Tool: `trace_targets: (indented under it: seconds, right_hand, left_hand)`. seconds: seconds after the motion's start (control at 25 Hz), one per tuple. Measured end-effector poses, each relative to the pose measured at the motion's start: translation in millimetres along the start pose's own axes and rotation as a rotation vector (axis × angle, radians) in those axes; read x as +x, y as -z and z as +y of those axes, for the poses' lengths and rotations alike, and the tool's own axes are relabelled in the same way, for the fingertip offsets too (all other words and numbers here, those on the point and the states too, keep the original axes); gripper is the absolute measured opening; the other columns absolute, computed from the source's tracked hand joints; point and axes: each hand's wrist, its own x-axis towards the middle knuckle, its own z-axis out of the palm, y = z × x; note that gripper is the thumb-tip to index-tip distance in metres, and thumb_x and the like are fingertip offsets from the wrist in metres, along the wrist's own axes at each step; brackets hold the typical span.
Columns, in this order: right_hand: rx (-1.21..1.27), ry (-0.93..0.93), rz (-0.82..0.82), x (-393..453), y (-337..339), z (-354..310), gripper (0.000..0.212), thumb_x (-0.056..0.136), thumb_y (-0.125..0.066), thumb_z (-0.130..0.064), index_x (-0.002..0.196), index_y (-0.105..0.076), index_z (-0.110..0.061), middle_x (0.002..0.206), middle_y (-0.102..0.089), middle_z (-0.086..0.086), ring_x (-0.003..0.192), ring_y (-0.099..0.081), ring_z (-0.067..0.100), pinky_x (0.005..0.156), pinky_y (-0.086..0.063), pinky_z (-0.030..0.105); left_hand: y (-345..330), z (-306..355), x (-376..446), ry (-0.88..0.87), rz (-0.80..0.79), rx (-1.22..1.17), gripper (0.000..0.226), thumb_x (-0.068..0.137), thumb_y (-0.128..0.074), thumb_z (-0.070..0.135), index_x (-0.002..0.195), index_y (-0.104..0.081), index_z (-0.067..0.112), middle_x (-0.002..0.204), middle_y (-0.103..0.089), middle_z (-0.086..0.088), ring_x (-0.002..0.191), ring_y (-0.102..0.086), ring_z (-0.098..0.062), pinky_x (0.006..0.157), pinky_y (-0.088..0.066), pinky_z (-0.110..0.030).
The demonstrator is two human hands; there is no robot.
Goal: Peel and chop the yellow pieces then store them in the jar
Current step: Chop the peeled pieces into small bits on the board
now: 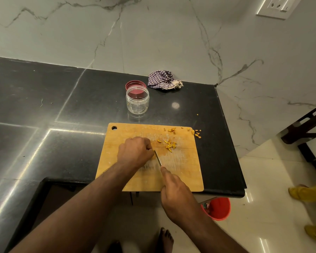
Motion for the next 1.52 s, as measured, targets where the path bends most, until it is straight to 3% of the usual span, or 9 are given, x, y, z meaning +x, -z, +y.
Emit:
trace_targets:
  seconds: [0.2,0.4,0.68,0.96,1.12,1.28,1.52]
  right_hand:
    - [0.03,-0.016,0.079,-5.8,9.4,4.8,0.055,0.103,-0.033,-0.022,0.156,-0.019,-0.026,0.15,-0.039,-0.004,0.129,-0.043,0.01,0.104,-0.038,0.024]
    - [0.014,0.021,0.047,8.5,7.0,-1.8,0.054,0.103,-0.033,-0.022,0.155,-0.019,-0.025,0.149,-0.04,-0.002,0.129,-0.043,0.011,0.105,-0.036,0.025]
    - [-0.019,0.017,0.007,20.9,4.4,-1.5,0.054,0.102,-0.034,-0.023,0.155,-0.02,-0.025,0.146,-0.043,-0.001,0.126,-0.045,0.013,0.104,-0.039,0.029]
    - [-0.004,0.01,0.011,-1.1,1.6,2.9,0.055,0.102,-0.033,-0.024,0.155,-0.018,-0.029,0.142,-0.045,-0.003,0.12,-0.049,0.014,0.1,-0.043,0.031]
    - [0.035,0.018,0.066,-1.0,7.6,3.5,0.054,0.102,-0.034,-0.022,0.155,-0.022,-0.025,0.148,-0.042,-0.004,0.129,-0.044,0.011,0.107,-0.038,0.026]
    - [0.014,0.036,0.041,8.1,7.4,-1.1,0.054,0.102,-0.034,-0.021,0.155,-0.021,-0.024,0.147,-0.042,-0.002,0.128,-0.044,0.012,0.105,-0.036,0.025]
    - [-0.04,0.04,0.015,19.7,3.5,-1.4,0.055,0.102,-0.032,-0.022,0.155,-0.019,-0.025,0.143,-0.045,0.0,0.121,-0.049,0.016,0.102,-0.043,0.033]
  left_hand:
    - [-1.0,-5.7,0.2,-0.001,-0.015,-0.058,0.011,0.086,-0.061,0.037,0.086,-0.071,0.032,0.086,-0.067,0.013,0.089,-0.06,-0.015,0.079,-0.053,-0.042]
    - [0.4,-5.4,-2.3,-0.013,0.023,0.001,0.016,0.09,-0.059,0.041,0.095,-0.072,0.034,0.097,-0.065,0.014,0.104,-0.05,-0.016,0.085,-0.036,-0.042]
    - [2.9,-3.9,-2.6,0.013,0.009,-0.015,0.015,0.09,-0.059,0.044,0.092,-0.071,0.035,0.097,-0.065,0.016,0.106,-0.046,-0.015,0.081,-0.028,-0.04]
    - [2.9,-3.8,-3.1,0.05,0.022,-0.001,0.016,0.088,-0.059,0.046,0.091,-0.072,0.037,0.096,-0.066,0.019,0.105,-0.047,-0.014,0.081,-0.028,-0.04]
    - [1.8,-5.7,-4.9,0.062,0.021,-0.03,0.016,0.088,-0.063,0.046,0.098,-0.073,0.039,0.102,-0.066,0.02,0.108,-0.047,-0.015,0.085,-0.031,-0.042]
    - [0.0,-4.9,-7.2,0.076,0.058,-0.049,0.011,0.087,-0.064,0.043,0.092,-0.073,0.039,0.097,-0.066,0.019,0.106,-0.048,-0.014,0.084,-0.031,-0.043]
    - [-0.3,-2.9,-7.1,0.09,0.064,-0.05,0.014,0.086,-0.061,0.042,0.091,-0.074,0.039,0.096,-0.067,0.019,0.104,-0.048,-0.013,0.083,-0.03,-0.041]
